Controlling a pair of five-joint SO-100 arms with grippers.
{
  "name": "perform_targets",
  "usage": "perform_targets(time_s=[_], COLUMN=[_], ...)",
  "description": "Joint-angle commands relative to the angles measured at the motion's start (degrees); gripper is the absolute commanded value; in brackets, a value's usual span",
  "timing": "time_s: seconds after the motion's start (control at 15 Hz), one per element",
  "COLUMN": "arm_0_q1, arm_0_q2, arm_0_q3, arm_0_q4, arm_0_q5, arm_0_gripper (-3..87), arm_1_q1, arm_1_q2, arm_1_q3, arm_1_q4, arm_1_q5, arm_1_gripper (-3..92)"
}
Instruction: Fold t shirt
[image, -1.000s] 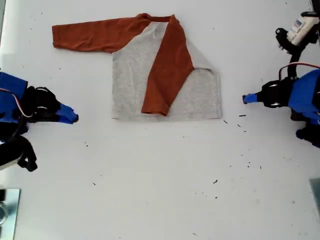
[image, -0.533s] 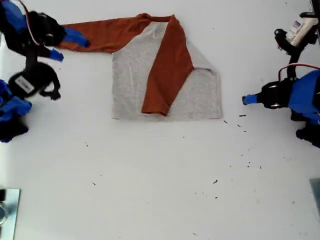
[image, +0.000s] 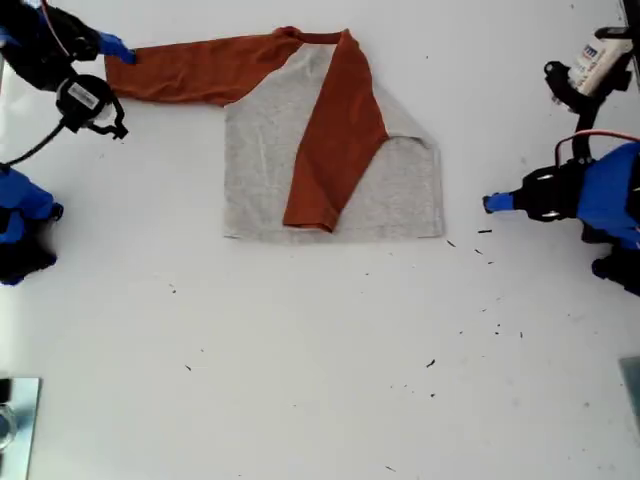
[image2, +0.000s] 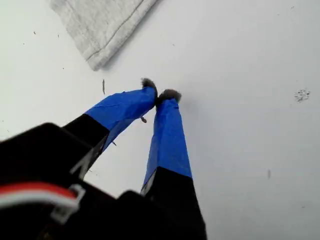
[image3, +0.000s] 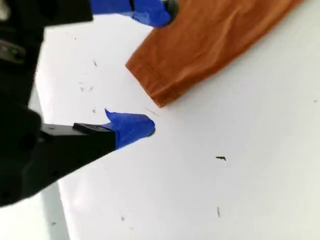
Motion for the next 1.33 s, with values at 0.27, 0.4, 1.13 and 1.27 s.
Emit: perform_targets(time_s=[0.27,0.4,1.13,1.27], arm_0_q1=[-2.55,-0.18,50.01,55.72], arm_0_q2=[-11.51,-2.29,-2.99,-17.84], arm_0_q3=[3.87,4.13,-31.03,-48.87], arm_0_q4=[-13.54,-12.66,-13.27,-9.76], arm_0_q5=[0.18,-0.79,-7.12,-2.90], arm_0_gripper=[-0.3,-0.4,-0.4,13.0], arm_1_q1=[-1.05,-1.23,-0.26,0.18], arm_1_q2=[0.35,0.35,0.35,0.35], arm_1_q3=[2.20,2.20,2.37,2.37], arm_1_q4=[-0.70,-0.62,-0.70,-0.62], arm_1_q5=[-1.58,-1.41,-0.97,-0.70], arm_1_gripper=[3.5,3.5,3.5,3.5])
